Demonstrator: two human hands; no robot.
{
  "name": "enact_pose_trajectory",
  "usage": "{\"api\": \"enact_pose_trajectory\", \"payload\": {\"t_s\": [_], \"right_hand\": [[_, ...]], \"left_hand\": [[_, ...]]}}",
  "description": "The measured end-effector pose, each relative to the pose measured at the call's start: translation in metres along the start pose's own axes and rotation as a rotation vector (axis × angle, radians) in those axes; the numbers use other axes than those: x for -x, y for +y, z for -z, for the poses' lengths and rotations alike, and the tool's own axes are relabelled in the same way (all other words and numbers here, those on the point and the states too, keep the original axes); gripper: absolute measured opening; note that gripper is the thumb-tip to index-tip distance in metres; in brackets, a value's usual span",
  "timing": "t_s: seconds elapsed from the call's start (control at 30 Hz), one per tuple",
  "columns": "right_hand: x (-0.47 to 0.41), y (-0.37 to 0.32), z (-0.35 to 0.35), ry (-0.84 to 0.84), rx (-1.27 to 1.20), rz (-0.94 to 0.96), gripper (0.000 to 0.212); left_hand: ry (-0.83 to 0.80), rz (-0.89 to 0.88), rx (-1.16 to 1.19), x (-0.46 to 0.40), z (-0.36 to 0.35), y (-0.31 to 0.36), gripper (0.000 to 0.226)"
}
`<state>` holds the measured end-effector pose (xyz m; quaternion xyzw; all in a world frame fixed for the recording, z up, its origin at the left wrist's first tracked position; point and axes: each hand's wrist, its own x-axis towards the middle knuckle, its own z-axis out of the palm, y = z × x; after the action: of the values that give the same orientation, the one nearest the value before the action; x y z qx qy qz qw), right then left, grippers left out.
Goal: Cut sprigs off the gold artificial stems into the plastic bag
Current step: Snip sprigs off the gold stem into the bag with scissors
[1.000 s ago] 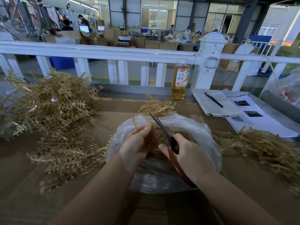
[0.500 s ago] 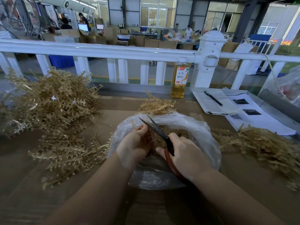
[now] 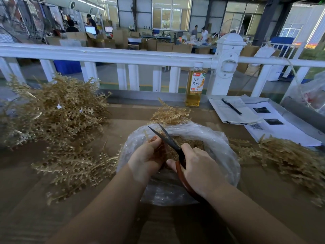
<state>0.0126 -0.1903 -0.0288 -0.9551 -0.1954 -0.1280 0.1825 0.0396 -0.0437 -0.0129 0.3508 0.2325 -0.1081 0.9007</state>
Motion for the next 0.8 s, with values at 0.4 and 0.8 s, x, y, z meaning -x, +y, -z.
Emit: {"api": "enact_pose_trajectory", "payload": {"t_s": [0.4, 0.8], "right_hand": [[-0.0038, -0.0020, 0.0001, -0.014, -0.045, 0.008, 0.037], [-0.0051, -0.0011, 0.0011, -0.042, 0.002, 0.005, 0.037]], "left_hand": [[-0.052, -0.017, -0.029, -0.0016, 0.0039, -0.0028, 0.019], [-0.055, -0.052, -0.057, -0.0008, 0.0044, -0.0045, 0.020]]}}
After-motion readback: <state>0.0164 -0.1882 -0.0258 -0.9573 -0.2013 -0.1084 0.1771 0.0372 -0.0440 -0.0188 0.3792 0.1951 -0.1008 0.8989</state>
